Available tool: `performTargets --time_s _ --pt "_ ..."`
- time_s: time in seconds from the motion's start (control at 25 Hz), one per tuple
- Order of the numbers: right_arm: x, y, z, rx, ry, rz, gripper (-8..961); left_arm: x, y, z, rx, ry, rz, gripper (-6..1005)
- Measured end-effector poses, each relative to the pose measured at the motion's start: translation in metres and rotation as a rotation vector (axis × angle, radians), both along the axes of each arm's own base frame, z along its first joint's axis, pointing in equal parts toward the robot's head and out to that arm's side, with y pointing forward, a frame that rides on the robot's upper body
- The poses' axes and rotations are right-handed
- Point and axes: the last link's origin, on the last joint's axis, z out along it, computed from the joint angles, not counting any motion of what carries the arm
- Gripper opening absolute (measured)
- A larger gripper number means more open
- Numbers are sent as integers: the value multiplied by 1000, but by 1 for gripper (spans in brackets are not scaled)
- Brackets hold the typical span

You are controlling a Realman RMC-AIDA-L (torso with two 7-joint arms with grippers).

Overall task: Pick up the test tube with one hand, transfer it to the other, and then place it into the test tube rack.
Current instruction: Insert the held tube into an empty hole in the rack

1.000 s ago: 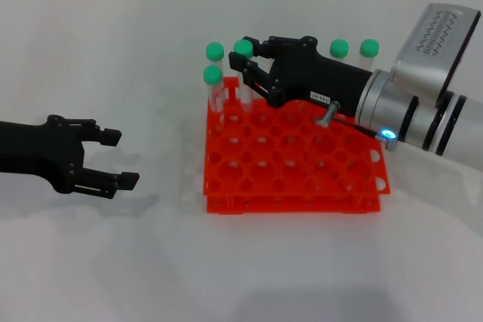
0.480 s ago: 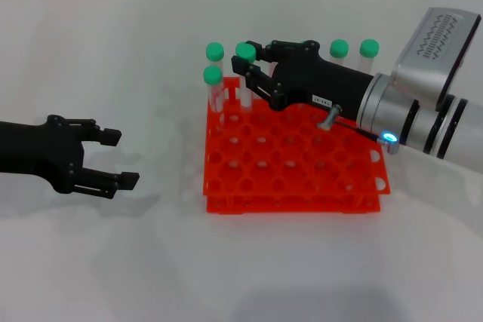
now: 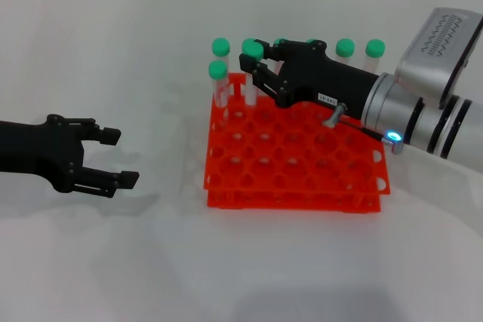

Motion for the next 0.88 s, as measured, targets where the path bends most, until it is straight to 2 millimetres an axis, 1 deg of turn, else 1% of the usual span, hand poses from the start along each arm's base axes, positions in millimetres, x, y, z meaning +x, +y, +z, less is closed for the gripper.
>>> performTargets --time_s 0.88 --pt "4 -2 -1 1 -7 -6 265 0 0 0 3 -1 2 881"
